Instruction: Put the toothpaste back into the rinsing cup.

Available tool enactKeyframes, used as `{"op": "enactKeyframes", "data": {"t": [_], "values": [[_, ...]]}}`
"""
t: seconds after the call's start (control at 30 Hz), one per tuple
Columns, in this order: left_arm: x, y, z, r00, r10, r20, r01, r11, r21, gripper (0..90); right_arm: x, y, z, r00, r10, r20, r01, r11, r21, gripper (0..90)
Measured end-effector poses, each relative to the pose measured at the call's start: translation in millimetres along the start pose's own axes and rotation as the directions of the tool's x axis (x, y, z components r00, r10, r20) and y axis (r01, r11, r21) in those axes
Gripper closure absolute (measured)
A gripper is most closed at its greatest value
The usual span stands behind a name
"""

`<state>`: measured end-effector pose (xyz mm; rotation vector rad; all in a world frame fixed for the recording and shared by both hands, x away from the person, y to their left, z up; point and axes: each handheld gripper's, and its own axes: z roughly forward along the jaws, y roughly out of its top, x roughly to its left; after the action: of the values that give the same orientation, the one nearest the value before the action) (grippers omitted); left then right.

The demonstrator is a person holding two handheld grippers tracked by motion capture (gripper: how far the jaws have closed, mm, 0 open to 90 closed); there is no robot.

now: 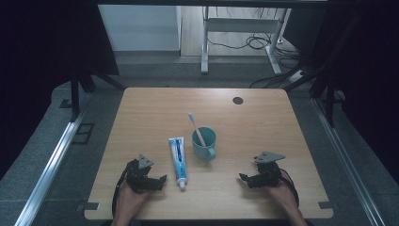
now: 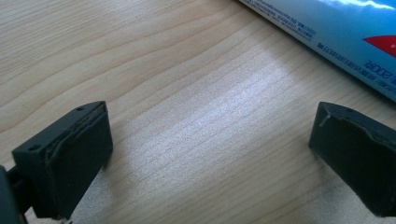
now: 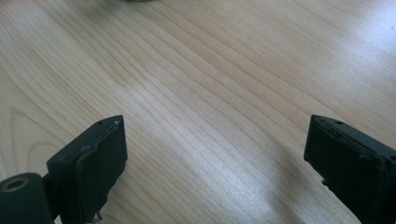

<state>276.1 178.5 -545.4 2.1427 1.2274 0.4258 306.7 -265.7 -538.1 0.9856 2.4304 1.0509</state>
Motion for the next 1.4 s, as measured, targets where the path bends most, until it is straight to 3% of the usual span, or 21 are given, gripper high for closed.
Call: {"op": "enactKeyframes", "data": {"t": [0.17,0.27,0.43,0.7,0.83,0.93,1.17,1.3,1.4], "values": [[-0.9,3.4,-1.6,1.0000,0.004,-0.003,-0.004,0.9998,0.020,2.5,-1.2,-3.3,2.3,1.0000,0.003,0.004,-0.003,1.000,0.006,6.4],[-3.4,5.4,-4.7,0.9994,0.022,-0.029,-0.022,0.9997,0.007,9.0,-0.5,-3.8,1.9,0.9999,-0.005,0.014,0.005,1.000,0.005,7.9],[-4.1,9.4,-10.8,0.9994,0.023,-0.025,-0.024,0.9992,-0.031,18.2,-2.9,-4.3,1.9,0.9999,0.016,-0.005,-0.016,1.000,0.019,11.1],[-0.9,16.2,-20.3,0.9976,0.019,0.067,-0.015,0.9984,-0.055,59.9,-2.7,-4.4,1.7,0.9998,0.021,-0.001,-0.021,1.000,0.019,11.4],[0.3,22.2,-22.1,0.9910,0.015,0.133,-0.008,0.9986,-0.052,74.8,-2.7,-4.4,1.7,0.9997,0.023,0.000,-0.023,1.000,0.019,11.5],[-1.3,27.2,-20.9,0.9889,0.026,0.146,-0.021,0.9993,-0.031,82.8,-2.7,-4.4,1.7,0.9997,0.023,0.000,-0.023,1.000,0.019,11.5],[-10.6,46.7,-22.2,0.9730,0.034,0.228,-0.029,0.9993,-0.025,89.5,-2.7,-4.5,1.7,0.9997,0.024,-0.001,-0.024,1.000,0.018,11.5],[-22.2,59.8,-19.2,0.9731,0.062,0.222,-0.061,0.9981,-0.011,89.5,-2.7,-4.5,1.7,0.9997,0.024,-0.001,-0.024,1.000,0.018,11.5],[-31.6,67.6,-12.8,0.9670,0.074,0.244,-0.076,0.9971,-0.002,89.5,-2.7,-4.4,1.7,0.9997,0.024,0.000,-0.024,1.000,0.018,11.5]]}}
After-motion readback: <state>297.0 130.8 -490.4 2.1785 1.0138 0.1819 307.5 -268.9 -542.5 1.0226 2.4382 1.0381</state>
